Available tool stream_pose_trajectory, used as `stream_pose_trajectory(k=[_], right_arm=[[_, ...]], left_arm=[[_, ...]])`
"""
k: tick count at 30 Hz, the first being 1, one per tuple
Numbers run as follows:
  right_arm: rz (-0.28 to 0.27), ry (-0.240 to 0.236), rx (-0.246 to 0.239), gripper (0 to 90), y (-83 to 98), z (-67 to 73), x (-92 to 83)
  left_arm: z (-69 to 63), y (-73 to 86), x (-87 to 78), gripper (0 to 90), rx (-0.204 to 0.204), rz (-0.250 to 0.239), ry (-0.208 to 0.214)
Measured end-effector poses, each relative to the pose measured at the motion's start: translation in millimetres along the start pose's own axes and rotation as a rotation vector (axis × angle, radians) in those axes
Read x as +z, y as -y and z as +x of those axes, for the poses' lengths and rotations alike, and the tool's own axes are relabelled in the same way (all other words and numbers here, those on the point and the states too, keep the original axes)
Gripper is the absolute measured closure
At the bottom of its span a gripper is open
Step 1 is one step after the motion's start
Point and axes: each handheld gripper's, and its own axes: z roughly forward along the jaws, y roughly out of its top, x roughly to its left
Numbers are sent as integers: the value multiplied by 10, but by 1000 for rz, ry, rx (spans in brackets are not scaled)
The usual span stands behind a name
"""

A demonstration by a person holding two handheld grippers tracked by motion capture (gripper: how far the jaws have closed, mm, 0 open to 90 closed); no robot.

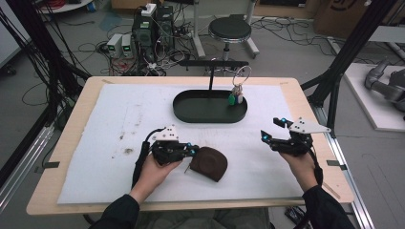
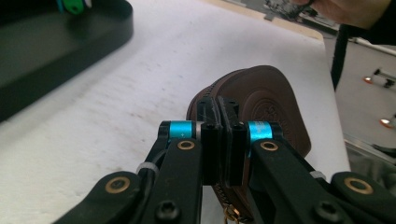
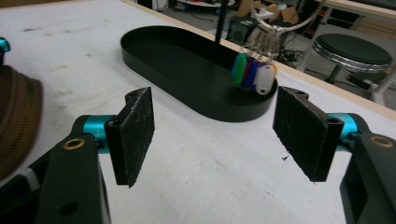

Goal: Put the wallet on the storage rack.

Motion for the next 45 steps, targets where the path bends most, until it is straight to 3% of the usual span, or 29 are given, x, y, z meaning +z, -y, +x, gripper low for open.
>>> stream_pose_trajectory(k=[4,8,9,10,12,13,15,16,17,18,22,27,29,30,31,36,38,40,45], right_arm=[[-4,-46,1,297,-40,91,61],[-12,-123,28,296,-83,197,153],[-14,-165,27,292,-101,254,218],[-14,-165,27,292,-101,254,218],[4,-241,29,276,-125,358,332],[4,-241,29,276,-125,358,332],[25,-307,28,274,-140,465,441],[25,-307,28,274,-140,465,441],[40,-359,43,266,-142,515,516],[40,-359,43,266,-142,515,516],[106,-443,35,266,-110,626,659],[147,-491,32,275,-77,704,732],[155,-536,48,329,-21,722,790],[155,-536,48,329,-21,722,790],[197,-557,55,345,12,741,839],[275,-594,69,377,64,774,924],[297,-617,68,443,75,782,944],[297,-639,61,537,76,781,945],[275,-652,46,644,49,750,896]], left_arm=[[-30,-7,-85,880,47,-58,-38],[-51,6,-120,881,72,-75,-53],[-59,10,-126,881,81,-78,-52],[-67,13,-132,881,93,-80,-53],[-78,15,-142,881,108,-85,-52],[-82,18,-145,881,114,-90,-52],[-87,25,-160,881,130,-93,-45],[-87,25,-160,881,130,-93,-45],[-94,27,-171,881,139,-98,-46],[-94,27,-171,882,139,-98,-46],[-101,28,-186,881,145,-106,-38],[-110,29,-192,881,147,-111,-32],[-115,28,-190,881,145,-116,-28],[-115,27,-191,881,146,-118,-27],[-113,28,-192,881,149,-119,-24],[-111,37,-193,881,144,-130,-17],[-104,39,-198,882,140,-126,-14],[-99,42,-198,881,133,-129,-10],[-94,44,-214,880,132,-126,-13]])
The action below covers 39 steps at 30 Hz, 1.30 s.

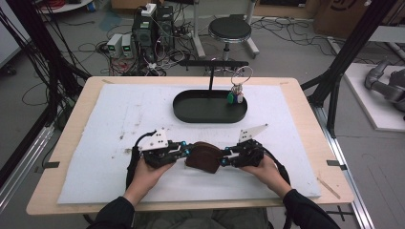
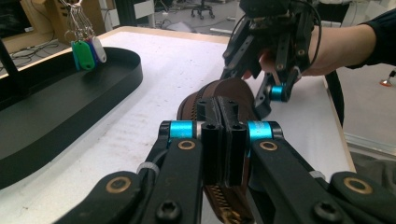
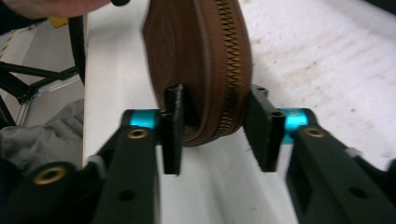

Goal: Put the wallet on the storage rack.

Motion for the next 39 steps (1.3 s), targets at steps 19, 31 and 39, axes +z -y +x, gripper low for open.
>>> stream_pose_trajectory(k=[19,31,39], right_arm=[[-2,32,-197,699,-216,196,-339],[8,-16,-232,695,-300,249,-414],[-55,-8,-221,659,-318,250,-465]], left_arm=[[31,-82,87,470,-44,72,135],[4,-85,106,620,-54,38,224],[7,-107,71,682,-57,-18,228]])
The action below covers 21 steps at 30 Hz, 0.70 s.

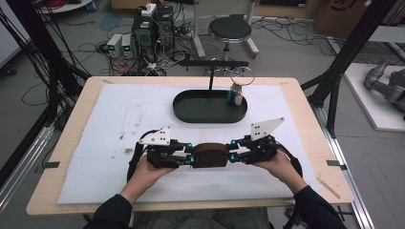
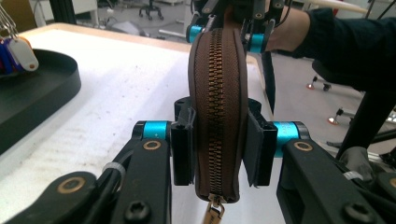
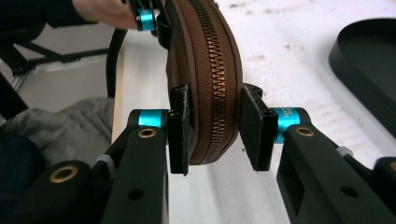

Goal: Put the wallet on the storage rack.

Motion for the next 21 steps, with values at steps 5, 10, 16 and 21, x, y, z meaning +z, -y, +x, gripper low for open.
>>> stream_pose_trajectory(k=[5,10,16,21], right_arm=[[-33,19,15,599,11,-17,-16],[-103,61,45,501,57,-72,-78],[-191,231,104,387,138,-135,-265],[-213,359,149,368,218,-172,-358]], left_arm=[[-16,-13,-3,688,18,-4,-22],[-4,-24,-17,688,27,-6,-42],[18,-58,-40,689,27,-15,-72],[42,-107,-44,689,26,-17,-110]])
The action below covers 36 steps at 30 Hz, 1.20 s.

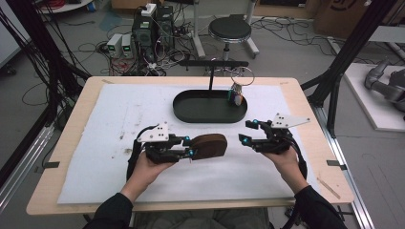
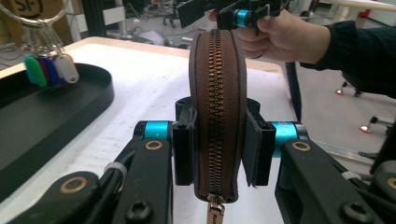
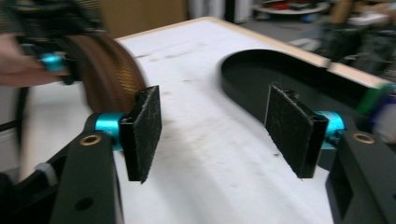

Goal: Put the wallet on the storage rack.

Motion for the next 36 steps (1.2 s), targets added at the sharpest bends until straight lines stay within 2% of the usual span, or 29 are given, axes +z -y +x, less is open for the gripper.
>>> stream_pose_trajectory(k=[5,9,16,18,28,36], right_arm=[[-35,119,48,362,83,-107,-102],[-67,138,76,352,119,-163,-166],[-68,191,67,352,145,-183,-194],[-68,202,64,352,149,-190,-203],[-68,247,61,352,168,-216,-234],[-69,272,73,353,186,-256,-268]], left_arm=[[23,-85,26,689,8,-1,-42],[66,-150,60,689,15,-11,-82],[149,-283,125,688,19,-19,-152],[181,-312,136,689,24,-7,-168],[332,-368,189,689,19,-14,-233],[461,-346,227,689,7,-3,-303]])
